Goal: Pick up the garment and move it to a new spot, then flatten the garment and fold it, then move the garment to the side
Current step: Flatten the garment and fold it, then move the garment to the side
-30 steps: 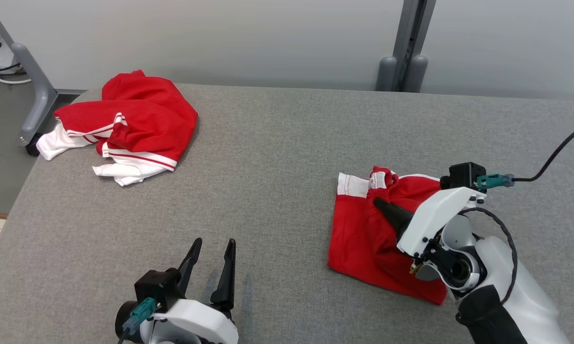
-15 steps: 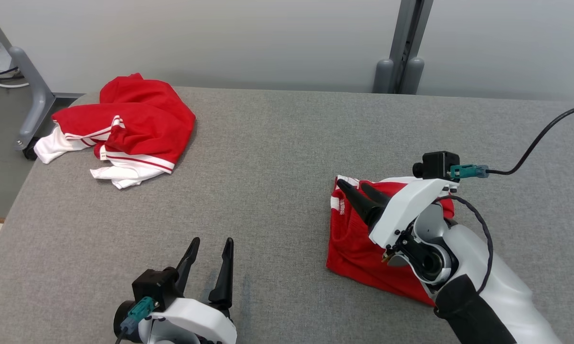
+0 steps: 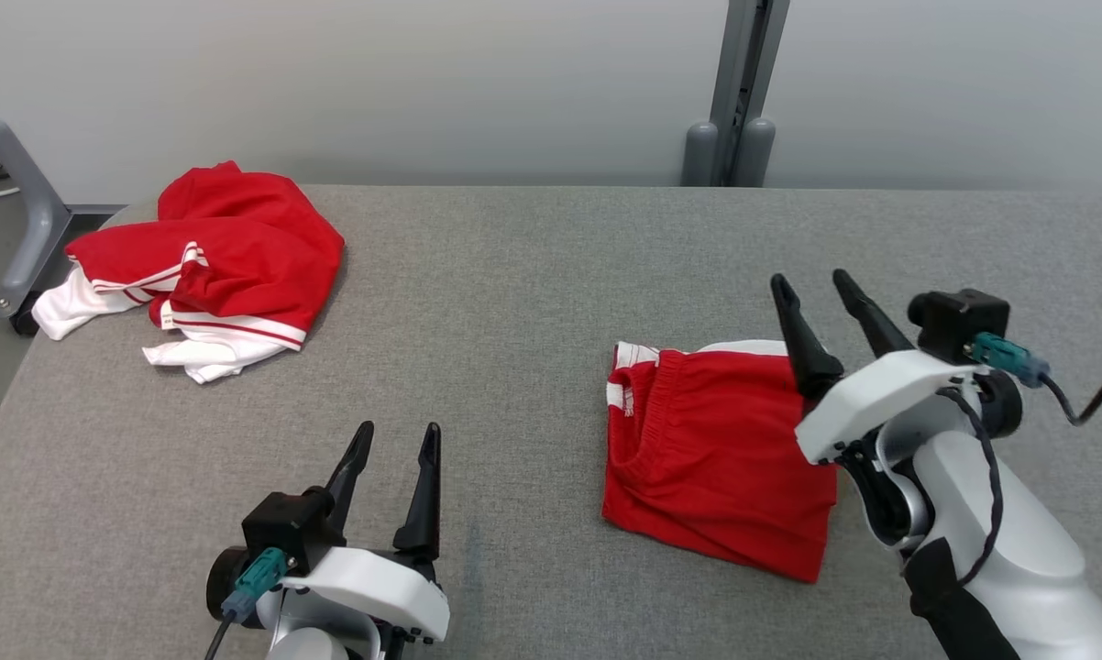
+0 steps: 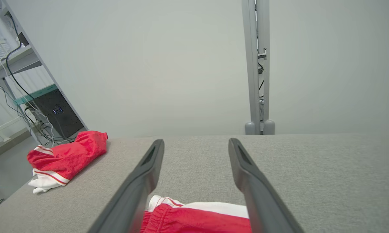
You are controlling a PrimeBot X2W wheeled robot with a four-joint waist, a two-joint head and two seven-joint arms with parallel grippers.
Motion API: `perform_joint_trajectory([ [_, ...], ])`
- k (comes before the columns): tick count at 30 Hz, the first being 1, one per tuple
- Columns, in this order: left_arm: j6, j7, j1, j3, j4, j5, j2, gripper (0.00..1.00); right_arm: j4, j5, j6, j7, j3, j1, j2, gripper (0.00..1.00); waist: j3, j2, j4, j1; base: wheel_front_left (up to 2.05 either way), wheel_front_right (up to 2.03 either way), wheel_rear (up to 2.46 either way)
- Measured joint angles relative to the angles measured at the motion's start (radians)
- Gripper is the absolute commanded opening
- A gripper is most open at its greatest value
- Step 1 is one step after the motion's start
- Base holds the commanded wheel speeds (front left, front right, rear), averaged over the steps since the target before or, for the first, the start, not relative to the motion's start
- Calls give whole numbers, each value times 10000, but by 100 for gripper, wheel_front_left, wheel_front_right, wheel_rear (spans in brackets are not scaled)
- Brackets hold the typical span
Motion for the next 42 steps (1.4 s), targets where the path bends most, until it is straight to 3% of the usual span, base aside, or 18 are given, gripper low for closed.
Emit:
perform_joint_trajectory([
  [7, 61, 0, 26, 142, -234, 102, 6, 100, -849, -1678, 0, -554, -1802, 1137, -102, 100, -169, 0, -228, 0, 0, 0, 0],
  [19, 355, 0, 1247, 686, -1290, 92, 13, 100, -4084, -3306, 0, -621, -3839, 4654, 552, 100, -354, 0, -391, 0, 0, 0, 0],
  [27, 391, 0, 1689, 934, -1630, 102, 123, 100, -5223, -3127, 0, -508, -4075, 5791, 640, 100, -391, 0, -391, 0, 0, 0, 0],
  [42, 420, 0, 1680, 823, -1620, 278, 171, 100, -5469, -3066, 0, -211, -4105, 5990, 646, 100, -433, 0, -335, 0, 0, 0, 0],
])
